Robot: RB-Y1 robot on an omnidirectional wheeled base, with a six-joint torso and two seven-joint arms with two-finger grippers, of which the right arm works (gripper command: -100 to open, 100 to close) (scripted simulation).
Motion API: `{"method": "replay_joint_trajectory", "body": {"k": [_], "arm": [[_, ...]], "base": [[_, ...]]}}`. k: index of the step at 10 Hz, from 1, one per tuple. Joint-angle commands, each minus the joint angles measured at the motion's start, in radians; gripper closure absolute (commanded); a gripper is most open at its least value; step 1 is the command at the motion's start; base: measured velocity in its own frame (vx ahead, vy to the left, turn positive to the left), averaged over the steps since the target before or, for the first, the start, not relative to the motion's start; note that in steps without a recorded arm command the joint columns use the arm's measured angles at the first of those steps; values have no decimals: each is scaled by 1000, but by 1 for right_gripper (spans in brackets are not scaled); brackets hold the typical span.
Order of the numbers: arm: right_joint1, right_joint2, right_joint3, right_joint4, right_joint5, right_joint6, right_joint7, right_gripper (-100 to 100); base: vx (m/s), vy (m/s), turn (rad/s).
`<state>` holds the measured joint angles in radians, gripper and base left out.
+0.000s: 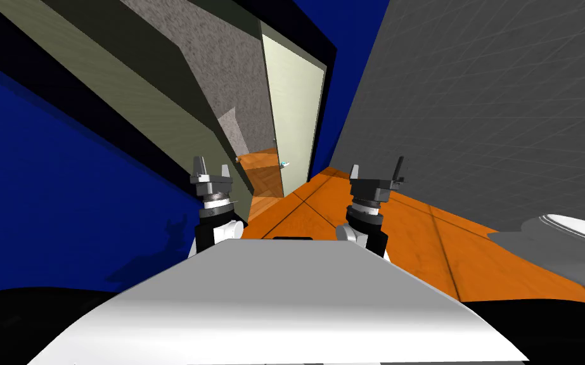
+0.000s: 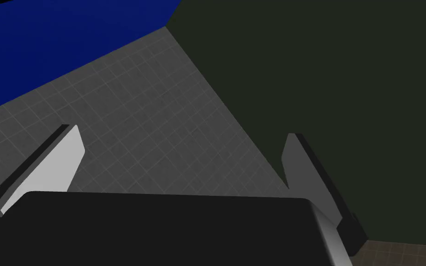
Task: Push the door open
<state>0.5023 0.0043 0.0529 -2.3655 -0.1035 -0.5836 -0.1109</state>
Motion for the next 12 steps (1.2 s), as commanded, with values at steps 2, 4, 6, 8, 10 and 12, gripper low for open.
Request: {"method": "replay_joint_trajectory", "body": {"k": [2, 4, 6, 8, 10, 12], "arm": [[-21, -13, -6, 59, -2, -8, 1, -100], [-40, -23, -11, 109, -3, -16, 2, -100], [-56, -31, -15, 154, -4, -22, 2, -100], [-73, -39, -19, 201, -6, -29, 3, -100], [-94, -48, -25, 258, -7, -37, 4, -100], [-115, -57, -30, 315, -9, -45, 5, -100]], "base": [[74, 25, 149], [64, -56, 108], [75, -51, 148], [71, -24, 126], [73, -24, 145], [74, -29, 158]]}}
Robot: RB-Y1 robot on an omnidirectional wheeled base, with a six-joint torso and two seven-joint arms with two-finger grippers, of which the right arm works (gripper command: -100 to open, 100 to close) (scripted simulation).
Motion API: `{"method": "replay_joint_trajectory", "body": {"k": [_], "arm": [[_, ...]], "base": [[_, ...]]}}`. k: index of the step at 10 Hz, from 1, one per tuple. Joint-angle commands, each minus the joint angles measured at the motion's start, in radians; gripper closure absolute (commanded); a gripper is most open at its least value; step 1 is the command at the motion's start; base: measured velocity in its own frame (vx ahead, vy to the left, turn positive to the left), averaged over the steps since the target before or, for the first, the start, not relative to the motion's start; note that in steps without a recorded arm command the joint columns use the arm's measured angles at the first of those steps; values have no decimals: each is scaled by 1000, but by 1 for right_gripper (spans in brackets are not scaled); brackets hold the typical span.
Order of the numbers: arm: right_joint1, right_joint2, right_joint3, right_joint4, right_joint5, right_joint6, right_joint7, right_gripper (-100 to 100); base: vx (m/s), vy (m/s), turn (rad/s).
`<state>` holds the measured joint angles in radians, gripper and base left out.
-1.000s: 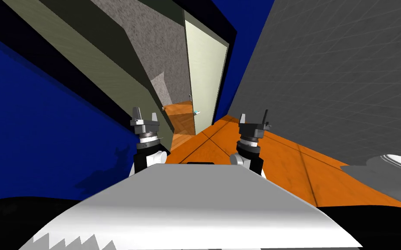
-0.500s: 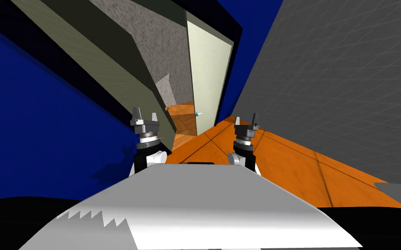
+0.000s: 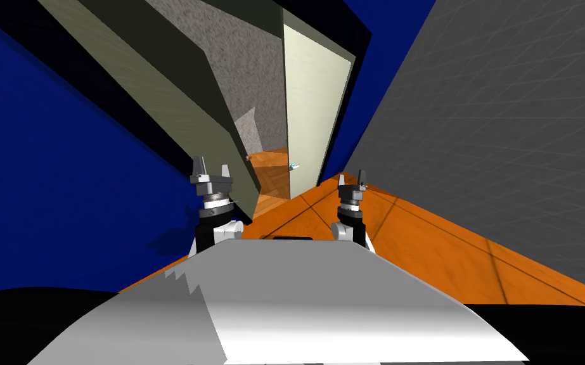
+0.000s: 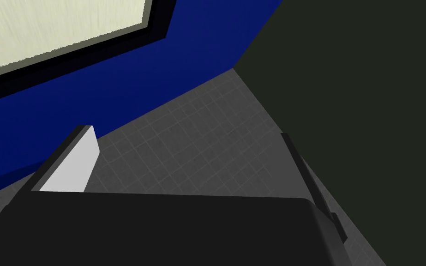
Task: Push the door open
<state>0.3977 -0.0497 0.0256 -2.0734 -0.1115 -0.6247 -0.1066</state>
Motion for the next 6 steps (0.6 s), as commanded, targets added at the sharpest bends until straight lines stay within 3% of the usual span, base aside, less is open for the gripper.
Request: {"method": "replay_joint_trajectory", "body": {"k": [1, 2, 6], "arm": [[-22, -8, -6, 50, -2, -8, 1, -100], [-22, -8, -6, 56, -2, -8, 1, -100], [-58, -21, -16, 155, -4, -22, 3, -100]], "base": [[70, -49, 154], [57, -34, 56], [60, -28, 110]]}}
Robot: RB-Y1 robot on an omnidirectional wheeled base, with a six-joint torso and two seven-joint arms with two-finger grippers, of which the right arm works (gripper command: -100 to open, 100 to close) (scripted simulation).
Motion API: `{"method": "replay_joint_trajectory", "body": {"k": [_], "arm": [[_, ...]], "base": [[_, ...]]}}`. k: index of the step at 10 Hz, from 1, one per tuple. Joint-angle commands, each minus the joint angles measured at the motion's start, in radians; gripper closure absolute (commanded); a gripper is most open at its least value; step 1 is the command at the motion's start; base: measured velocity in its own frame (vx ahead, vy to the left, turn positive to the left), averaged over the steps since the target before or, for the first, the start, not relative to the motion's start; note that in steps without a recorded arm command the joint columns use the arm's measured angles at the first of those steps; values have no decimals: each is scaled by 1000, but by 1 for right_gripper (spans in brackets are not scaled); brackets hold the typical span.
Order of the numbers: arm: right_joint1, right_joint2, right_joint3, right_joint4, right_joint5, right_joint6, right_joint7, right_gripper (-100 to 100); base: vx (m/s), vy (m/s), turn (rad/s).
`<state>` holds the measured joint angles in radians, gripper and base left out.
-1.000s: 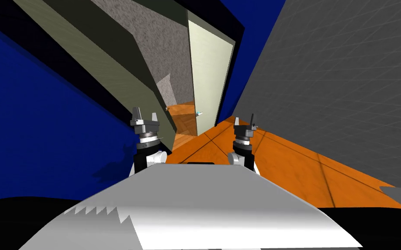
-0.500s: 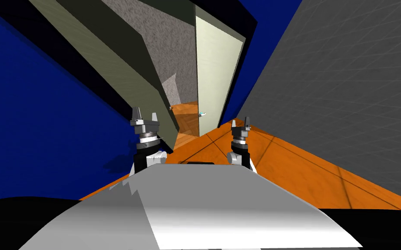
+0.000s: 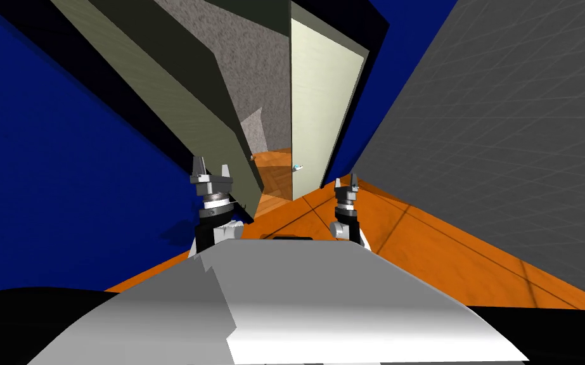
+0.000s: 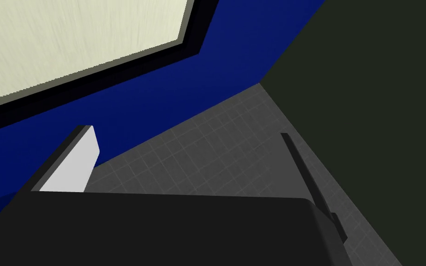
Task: Push the door open
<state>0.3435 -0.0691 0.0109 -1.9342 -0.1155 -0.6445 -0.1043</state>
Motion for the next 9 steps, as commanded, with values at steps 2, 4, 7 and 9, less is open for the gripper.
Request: {"method": "replay_joint_trajectory", "body": {"k": [2, 4, 7, 9], "arm": [[-31, -11, -8, 79, -2, -13, 1, -100], [-44, -15, -12, 125, -3, -18, 2, -100], [-71, -24, -19, 199, -5, -29, 3, -100], [-99, -33, -26, 270, -8, -40, 4, -100]], "base": [[69, -49, 192], [56, -38, 96], [55, -37, 133], [68, -55, 216]]}}
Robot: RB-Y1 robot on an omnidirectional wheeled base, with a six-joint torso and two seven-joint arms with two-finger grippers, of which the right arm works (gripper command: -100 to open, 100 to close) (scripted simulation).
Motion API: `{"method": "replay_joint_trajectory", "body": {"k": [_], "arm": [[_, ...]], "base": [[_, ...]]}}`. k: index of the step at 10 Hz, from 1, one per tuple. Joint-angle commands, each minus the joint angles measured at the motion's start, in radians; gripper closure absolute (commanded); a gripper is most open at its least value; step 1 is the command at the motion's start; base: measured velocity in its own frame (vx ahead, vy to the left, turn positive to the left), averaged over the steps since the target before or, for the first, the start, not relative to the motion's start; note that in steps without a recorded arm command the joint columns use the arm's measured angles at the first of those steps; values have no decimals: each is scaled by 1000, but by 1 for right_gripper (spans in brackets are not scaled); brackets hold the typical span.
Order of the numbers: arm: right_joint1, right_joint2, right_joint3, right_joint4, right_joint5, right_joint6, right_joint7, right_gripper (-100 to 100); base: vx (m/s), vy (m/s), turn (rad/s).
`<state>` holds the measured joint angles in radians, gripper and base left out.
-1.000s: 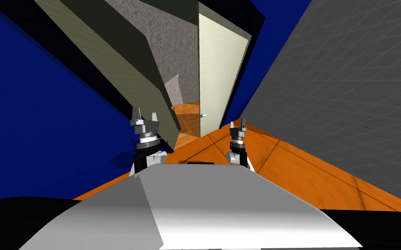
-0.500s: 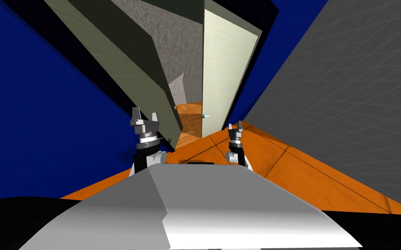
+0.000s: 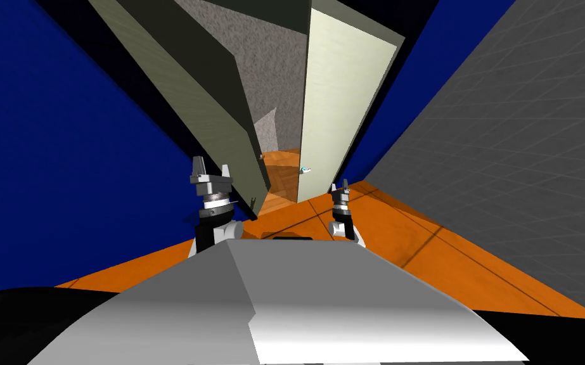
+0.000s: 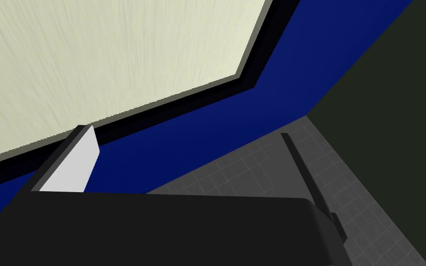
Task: Push the door open
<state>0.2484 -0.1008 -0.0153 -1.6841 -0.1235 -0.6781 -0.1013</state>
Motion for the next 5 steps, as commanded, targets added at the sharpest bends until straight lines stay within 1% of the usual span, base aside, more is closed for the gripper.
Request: {"method": "replay_joint_trajectory", "body": {"k": [1, 2, 3, 4, 5], "arm": [[-18, -6, -4, 50, -1, -12, 2, -100], [-18, -6, -4, 65, -1, -12, 2, -100], [-33, -10, -8, 104, -2, -17, 2, -100], [-47, -14, -11, 138, -3, -23, 3, -100], [-47, -14, -11, 144, -3, -23, 3, -100]], "base": [[72, -79, 194], [56, -53, 48], [64, -38, 127], [77, -56, 210], [48, -44, 70]]}}
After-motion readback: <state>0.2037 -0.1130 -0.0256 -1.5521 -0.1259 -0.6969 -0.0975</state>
